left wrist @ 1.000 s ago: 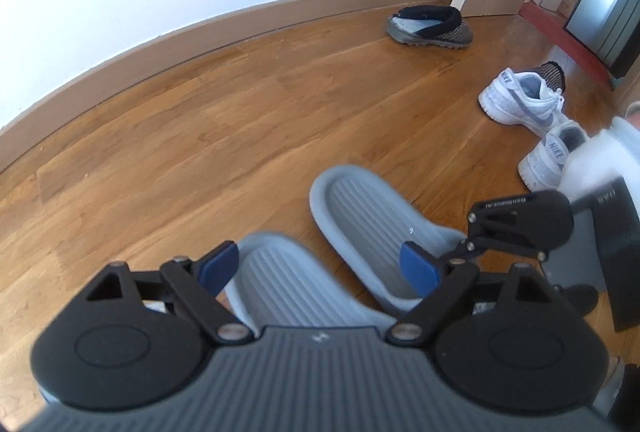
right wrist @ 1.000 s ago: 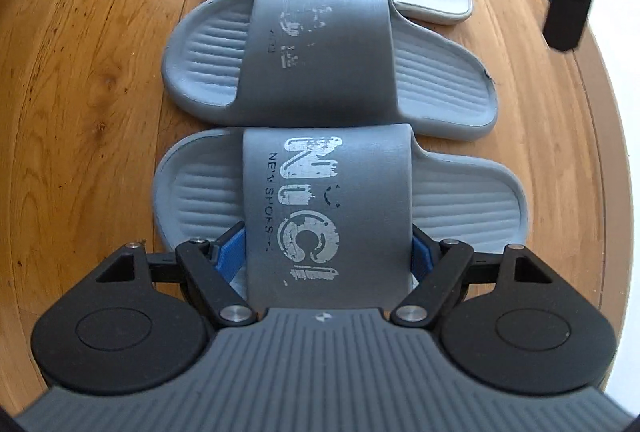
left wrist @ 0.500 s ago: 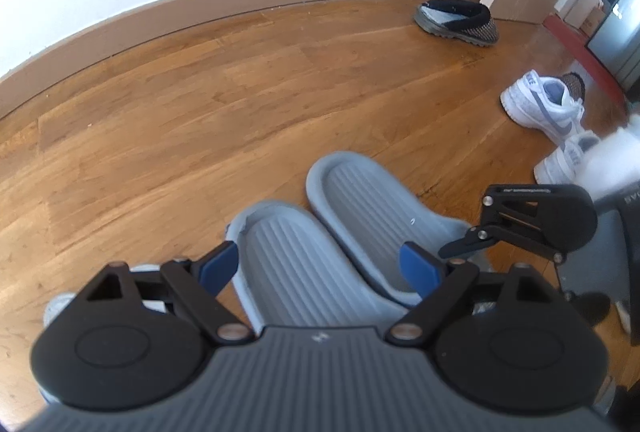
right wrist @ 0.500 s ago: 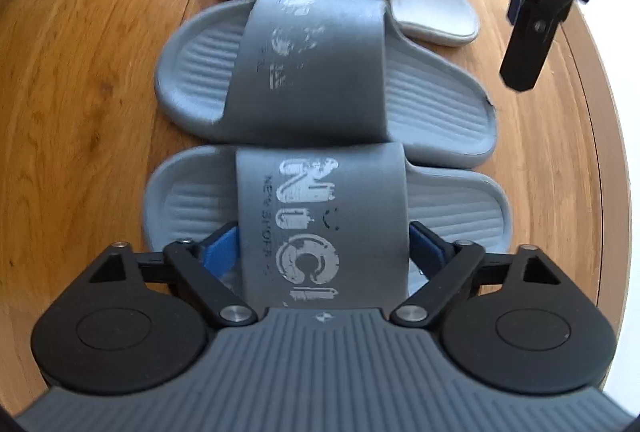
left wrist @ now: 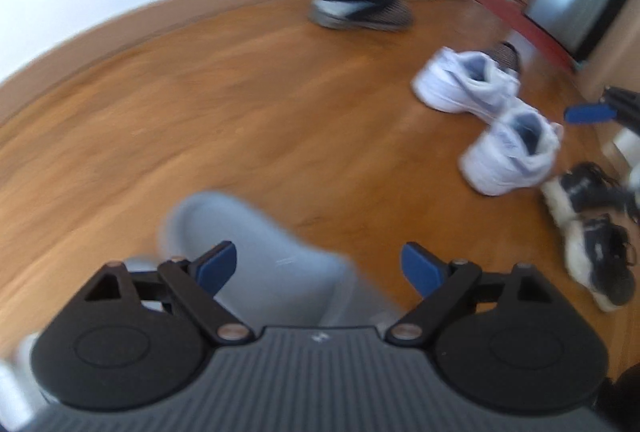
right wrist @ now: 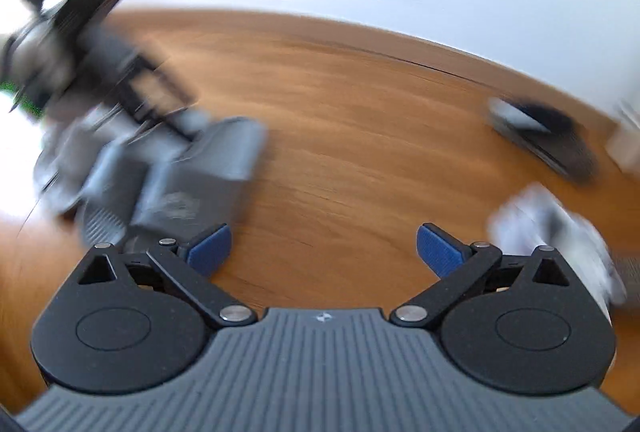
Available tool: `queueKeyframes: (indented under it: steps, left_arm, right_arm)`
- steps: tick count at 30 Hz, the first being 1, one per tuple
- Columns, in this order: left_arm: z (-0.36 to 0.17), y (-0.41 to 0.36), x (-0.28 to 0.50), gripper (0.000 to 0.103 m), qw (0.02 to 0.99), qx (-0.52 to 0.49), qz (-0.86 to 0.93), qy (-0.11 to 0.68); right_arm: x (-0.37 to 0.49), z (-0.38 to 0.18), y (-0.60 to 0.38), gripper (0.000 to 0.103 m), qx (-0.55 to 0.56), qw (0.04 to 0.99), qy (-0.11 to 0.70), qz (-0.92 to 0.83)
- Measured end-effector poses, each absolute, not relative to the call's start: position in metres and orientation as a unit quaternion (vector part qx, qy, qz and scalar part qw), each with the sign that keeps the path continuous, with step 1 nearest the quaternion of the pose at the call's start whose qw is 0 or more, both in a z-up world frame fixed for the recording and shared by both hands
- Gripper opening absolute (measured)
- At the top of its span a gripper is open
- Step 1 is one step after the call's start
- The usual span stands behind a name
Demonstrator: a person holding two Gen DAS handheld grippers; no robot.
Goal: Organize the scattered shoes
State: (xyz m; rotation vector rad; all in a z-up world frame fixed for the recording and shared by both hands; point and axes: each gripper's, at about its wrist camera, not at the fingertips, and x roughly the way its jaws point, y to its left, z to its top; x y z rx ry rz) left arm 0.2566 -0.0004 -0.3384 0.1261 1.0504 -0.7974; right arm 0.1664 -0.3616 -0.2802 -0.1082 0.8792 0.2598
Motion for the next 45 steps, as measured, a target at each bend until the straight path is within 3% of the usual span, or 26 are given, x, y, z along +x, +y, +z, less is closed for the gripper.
queueKeyframes:
  steps: [7,11,16,24,33,45]
  left_arm:
    - [-0.344,-0.134,0.244,0.090,0.762,0.006,-0.412,0.499]
    - [-0.346,-0.174,0.237,0.087,0.780,-0.015,-0.384,0.493]
    - [-0.357,-0.210,0.249,0.086,0.798,-0.056,-0.315,0.510]
    - [-0.376,-0.247,0.247,0.079,0.791,-0.009,-0.290,0.538]
    - [-0.390,-0.257,0.249,0.046,0.779,-0.014,-0.276,0.562]
    - [-0.382,-0.206,0.273,0.025,0.829,-0.011,-0.224,0.513]
  right_arm:
    - [0.139,-0.283,-0.486,0.101,0.165,0.890,0.392,-0.165]
    - [0.133,-0.311,-0.515,0.101,0.252,0.866,0.379,-0.208]
    - [0.136,-0.319,-0.524,0.101,0.250,0.867,0.380,-0.205]
    - [0.149,-0.317,-0.537,0.101,0.277,0.860,0.382,-0.195]
    - [0.151,-0.312,-0.540,0.102,0.258,0.869,0.380,-0.183]
    - [0.160,-0.320,-0.530,0.102,0.232,0.878,0.400,-0.121]
